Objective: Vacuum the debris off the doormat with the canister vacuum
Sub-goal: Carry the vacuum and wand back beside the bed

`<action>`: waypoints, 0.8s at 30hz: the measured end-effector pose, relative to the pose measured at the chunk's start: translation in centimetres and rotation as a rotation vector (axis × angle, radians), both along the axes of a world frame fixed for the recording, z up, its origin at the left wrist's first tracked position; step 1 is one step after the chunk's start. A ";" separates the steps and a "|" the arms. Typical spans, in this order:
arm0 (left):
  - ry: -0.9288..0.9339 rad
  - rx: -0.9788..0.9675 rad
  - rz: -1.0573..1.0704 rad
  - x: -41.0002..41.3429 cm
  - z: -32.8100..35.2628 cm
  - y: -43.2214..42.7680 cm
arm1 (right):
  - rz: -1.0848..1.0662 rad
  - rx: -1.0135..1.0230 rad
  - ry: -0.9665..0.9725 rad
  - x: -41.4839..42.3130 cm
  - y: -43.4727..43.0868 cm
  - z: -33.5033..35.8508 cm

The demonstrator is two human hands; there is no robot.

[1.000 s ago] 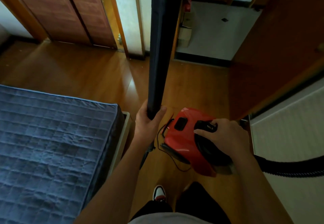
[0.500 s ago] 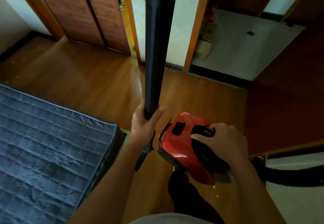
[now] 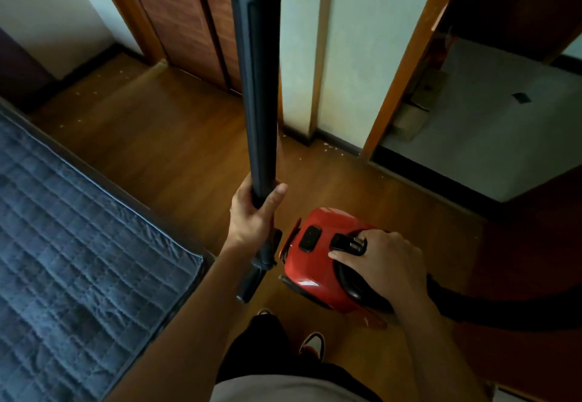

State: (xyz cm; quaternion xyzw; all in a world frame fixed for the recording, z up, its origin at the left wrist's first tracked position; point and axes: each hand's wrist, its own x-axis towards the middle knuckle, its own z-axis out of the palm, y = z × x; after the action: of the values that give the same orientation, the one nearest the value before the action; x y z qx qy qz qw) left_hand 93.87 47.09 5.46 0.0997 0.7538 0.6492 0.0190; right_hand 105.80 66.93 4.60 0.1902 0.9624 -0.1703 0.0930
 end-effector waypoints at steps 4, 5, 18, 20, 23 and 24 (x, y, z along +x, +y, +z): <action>0.000 0.015 0.025 -4.0 -0.1 0.3 | 0.040 0.020 -0.015 -5.1 1.0 -0.2; -0.006 0.024 0.027 -5.2 -0.3 0.2 | 0.046 0.014 -0.025 -6.5 1.1 -0.2; 0.013 0.074 0.083 -28.7 -1.4 -3.8 | 0.148 0.118 -0.092 -31.4 -2.0 0.6; 0.023 0.072 0.092 -32.4 -1.2 -4.7 | 0.164 0.113 -0.072 -35.6 -3.1 1.1; 0.021 0.084 0.117 -36.8 -0.8 -6.4 | 0.211 0.124 -0.035 -41.5 -4.4 2.0; 0.024 0.091 0.129 -38.0 -0.6 -7.0 | 0.225 0.125 -0.027 -43.4 -4.9 2.3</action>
State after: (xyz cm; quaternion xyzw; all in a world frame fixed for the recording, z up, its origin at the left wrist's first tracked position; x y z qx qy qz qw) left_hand 55.86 40.11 4.86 0.0598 0.7287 0.6813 -0.0364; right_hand 62.43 62.06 6.87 0.0888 0.9850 -0.0958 0.1126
